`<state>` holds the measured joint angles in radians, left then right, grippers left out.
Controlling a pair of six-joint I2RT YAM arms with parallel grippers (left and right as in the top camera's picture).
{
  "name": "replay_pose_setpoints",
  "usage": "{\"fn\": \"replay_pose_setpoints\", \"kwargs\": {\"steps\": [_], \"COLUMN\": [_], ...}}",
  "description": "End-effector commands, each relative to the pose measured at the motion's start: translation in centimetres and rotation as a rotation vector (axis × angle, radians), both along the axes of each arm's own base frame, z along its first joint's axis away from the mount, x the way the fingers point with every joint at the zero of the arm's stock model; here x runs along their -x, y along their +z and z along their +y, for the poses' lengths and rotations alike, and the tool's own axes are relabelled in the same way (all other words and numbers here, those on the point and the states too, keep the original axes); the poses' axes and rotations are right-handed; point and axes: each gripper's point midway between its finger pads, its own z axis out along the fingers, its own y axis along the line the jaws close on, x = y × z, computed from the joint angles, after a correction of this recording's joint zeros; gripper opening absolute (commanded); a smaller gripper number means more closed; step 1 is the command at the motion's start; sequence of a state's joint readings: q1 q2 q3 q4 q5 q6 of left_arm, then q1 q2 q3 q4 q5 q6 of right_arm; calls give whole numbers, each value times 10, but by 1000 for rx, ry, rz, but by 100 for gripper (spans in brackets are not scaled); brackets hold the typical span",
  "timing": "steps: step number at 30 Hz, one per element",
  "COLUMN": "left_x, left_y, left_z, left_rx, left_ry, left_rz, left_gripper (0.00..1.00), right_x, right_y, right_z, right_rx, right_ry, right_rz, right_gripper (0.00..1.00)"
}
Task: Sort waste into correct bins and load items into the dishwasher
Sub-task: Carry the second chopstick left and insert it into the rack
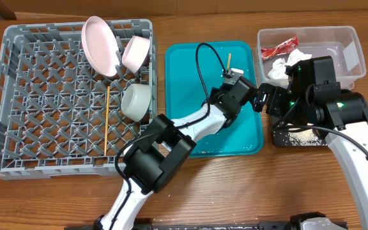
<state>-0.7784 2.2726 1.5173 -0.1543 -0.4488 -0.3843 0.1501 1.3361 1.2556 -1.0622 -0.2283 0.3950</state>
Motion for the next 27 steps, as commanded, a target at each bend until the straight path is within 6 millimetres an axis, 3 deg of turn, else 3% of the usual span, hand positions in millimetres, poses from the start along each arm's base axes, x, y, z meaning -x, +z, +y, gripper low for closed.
{"fn": "replay_pose_setpoints", "kwargs": {"steps": [1,5,8,16,21,23,27], "left_x": [14,8,1,3,12,27,57], "left_y": [-45,-30,-2,111,180,217,249], "left_z": [21,35,49,85,128,160,218], "left_rx": [-98,-100,-73,101,148,167,140], "left_ry": [-1,27,52,-33,19,61,149], "left_rz": [88,92,98,128,65,38,46], "left_gripper": [4,4,4,4,4,4,4], "right_x": [-5,-5,-5,-5,-5,-5,-5], "right_y": [9,9,9,9,9,9,9], "right_z": [-3,-3,-3,-3,-3,-3,-3], "right_rx": [3,3,3,3,3,3,3], "right_ry": [-7,-7,-7,-7,-7,-7,-7], "right_rz": [-30,-30,-30,-30,-30,-30,-30], "right_gripper": [100,100,100,100,100,100,100]}}
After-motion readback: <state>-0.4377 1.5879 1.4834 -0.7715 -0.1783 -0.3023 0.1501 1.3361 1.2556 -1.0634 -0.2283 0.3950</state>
